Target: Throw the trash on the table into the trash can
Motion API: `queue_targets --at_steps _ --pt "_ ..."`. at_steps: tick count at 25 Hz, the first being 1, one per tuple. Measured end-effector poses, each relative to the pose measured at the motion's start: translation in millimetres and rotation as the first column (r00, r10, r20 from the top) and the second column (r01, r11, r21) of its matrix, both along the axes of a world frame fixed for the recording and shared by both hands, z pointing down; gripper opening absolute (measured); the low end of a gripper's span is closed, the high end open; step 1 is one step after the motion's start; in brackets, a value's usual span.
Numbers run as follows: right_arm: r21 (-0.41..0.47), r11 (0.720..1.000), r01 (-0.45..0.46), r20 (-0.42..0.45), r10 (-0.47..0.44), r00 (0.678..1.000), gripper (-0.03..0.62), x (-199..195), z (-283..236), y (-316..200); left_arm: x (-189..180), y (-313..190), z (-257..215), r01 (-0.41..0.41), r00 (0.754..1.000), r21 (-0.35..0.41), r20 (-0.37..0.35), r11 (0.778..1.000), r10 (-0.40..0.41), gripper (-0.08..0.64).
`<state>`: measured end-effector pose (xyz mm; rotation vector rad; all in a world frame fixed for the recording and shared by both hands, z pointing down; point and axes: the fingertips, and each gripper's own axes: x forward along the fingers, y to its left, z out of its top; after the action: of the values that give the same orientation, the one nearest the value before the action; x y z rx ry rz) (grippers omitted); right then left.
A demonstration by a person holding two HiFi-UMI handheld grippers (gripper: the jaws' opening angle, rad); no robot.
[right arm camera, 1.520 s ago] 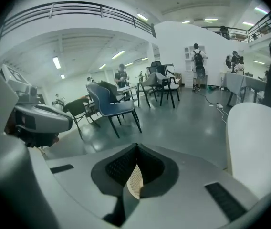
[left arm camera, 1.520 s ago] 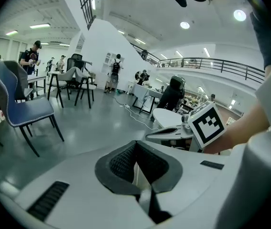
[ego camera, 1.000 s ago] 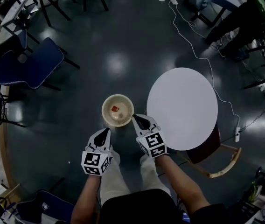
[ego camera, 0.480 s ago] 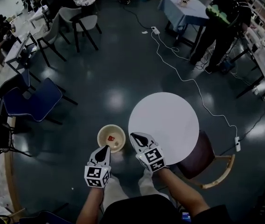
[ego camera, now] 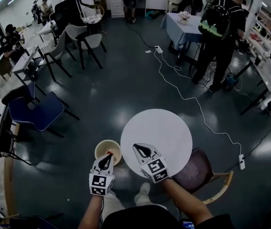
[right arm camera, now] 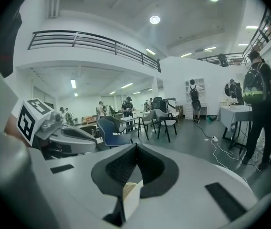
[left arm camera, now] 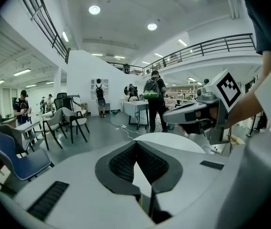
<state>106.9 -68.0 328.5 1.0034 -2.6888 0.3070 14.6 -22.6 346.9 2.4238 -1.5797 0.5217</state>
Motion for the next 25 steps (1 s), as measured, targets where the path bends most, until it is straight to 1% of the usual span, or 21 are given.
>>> queue_targets --at_steps 4,12,19,22,25 --pt "0.02 1.0 0.0 0.021 -0.001 1.0 0.018 15.8 -17.4 5.2 13.1 12.1 -17.8 0.024 1.0 0.032 -0.01 0.999 -0.024 0.011" --pt "0.057 0.998 -0.017 0.059 0.013 0.998 0.018 15.5 -46.1 8.3 -6.5 26.9 -37.9 0.068 0.998 0.049 -0.021 0.996 -0.067 0.009" --pt "0.083 0.996 -0.04 0.092 0.032 0.995 0.018 5.2 -68.4 40.8 -20.6 59.5 -57.5 0.048 0.999 0.081 -0.025 0.996 -0.047 0.009" --pt "0.092 0.994 -0.058 0.106 0.049 0.993 0.018 -1.8 -80.2 64.5 -30.9 81.3 -65.0 0.042 0.999 0.095 -0.029 0.995 -0.04 0.009" --pt "0.091 0.993 -0.081 0.133 0.068 0.989 0.018 -7.1 -93.0 94.0 -35.9 109.6 -77.4 0.017 0.999 0.111 -0.036 0.994 -0.013 0.009"
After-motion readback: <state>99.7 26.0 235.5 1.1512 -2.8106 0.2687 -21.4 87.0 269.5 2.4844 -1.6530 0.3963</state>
